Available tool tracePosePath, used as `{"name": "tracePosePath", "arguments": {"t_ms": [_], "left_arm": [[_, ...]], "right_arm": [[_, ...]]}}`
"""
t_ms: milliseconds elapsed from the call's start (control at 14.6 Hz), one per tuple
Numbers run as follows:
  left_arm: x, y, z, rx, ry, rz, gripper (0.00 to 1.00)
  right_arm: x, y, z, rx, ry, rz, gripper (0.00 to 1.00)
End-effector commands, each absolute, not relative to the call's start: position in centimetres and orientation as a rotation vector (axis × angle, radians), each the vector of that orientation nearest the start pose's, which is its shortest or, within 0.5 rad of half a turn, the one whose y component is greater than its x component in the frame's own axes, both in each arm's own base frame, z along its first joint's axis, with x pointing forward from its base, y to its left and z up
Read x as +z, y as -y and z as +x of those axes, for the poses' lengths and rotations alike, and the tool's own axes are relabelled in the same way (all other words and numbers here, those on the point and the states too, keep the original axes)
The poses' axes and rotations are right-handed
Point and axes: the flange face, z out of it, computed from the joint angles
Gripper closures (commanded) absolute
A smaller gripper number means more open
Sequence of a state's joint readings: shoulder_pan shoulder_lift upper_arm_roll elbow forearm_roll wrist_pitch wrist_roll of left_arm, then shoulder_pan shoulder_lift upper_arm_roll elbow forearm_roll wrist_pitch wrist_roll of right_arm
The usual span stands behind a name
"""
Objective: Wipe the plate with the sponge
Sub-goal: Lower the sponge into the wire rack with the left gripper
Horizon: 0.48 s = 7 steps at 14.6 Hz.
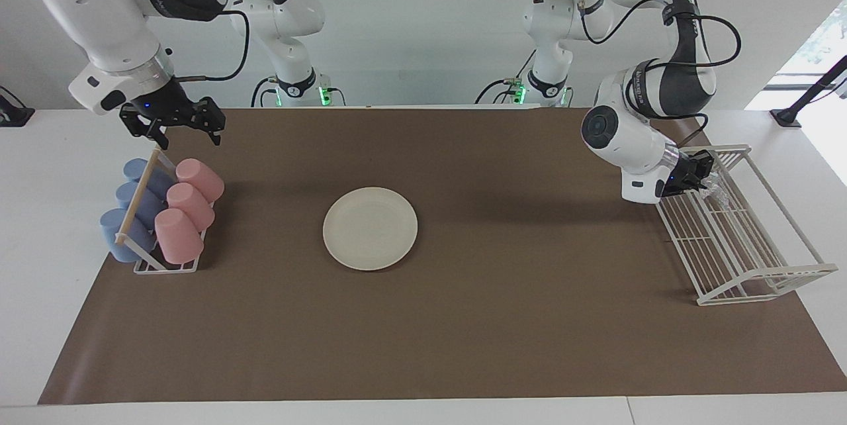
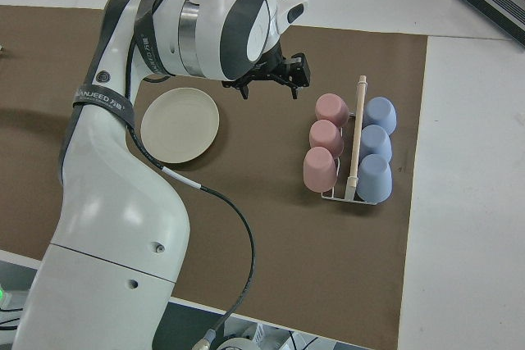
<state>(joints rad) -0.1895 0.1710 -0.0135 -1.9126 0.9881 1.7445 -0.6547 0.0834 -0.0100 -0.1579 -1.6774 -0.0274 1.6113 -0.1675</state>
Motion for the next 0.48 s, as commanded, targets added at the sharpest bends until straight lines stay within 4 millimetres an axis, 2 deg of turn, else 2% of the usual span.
{"name": "tracePosePath", "arguments": {"t_ms": [0, 137, 206, 274, 343, 411], "left_arm": [[41.86, 3.91, 57.23, -0.154, 0.093, -2.159, 0.92], [41.65, 4.01, 57.15, -0.152, 0.087, -2.161, 0.79], [41.65, 4.01, 57.15, -0.152, 0.087, -2.161, 0.68], [41.66, 3.89, 57.2, -0.155, 0.088, -2.163, 0.44], [41.59, 3.66, 57.28, -0.159, 0.091, -2.169, 0.35], [41.59, 3.32, 57.31, -0.157, 0.097, -2.17, 0.31]], "right_arm": [[58.99, 4.37, 54.44, 0.086, 0.186, -3.148, 0.0], [59.02, 4.21, 54.49, 0.082, 0.189, -3.149, 0.0], [59.12, 4.21, 54.55, 0.072, 0.189, -3.15, 0.0], [59.13, 4.19, 54.55, 0.072, 0.186, -3.149, 0.0], [59.13, 4.19, 54.55, 0.072, 0.186, -3.149, 0.0], [59.13, 4.03, 54.56, 0.071, 0.191, -3.148, 0.0]]}}
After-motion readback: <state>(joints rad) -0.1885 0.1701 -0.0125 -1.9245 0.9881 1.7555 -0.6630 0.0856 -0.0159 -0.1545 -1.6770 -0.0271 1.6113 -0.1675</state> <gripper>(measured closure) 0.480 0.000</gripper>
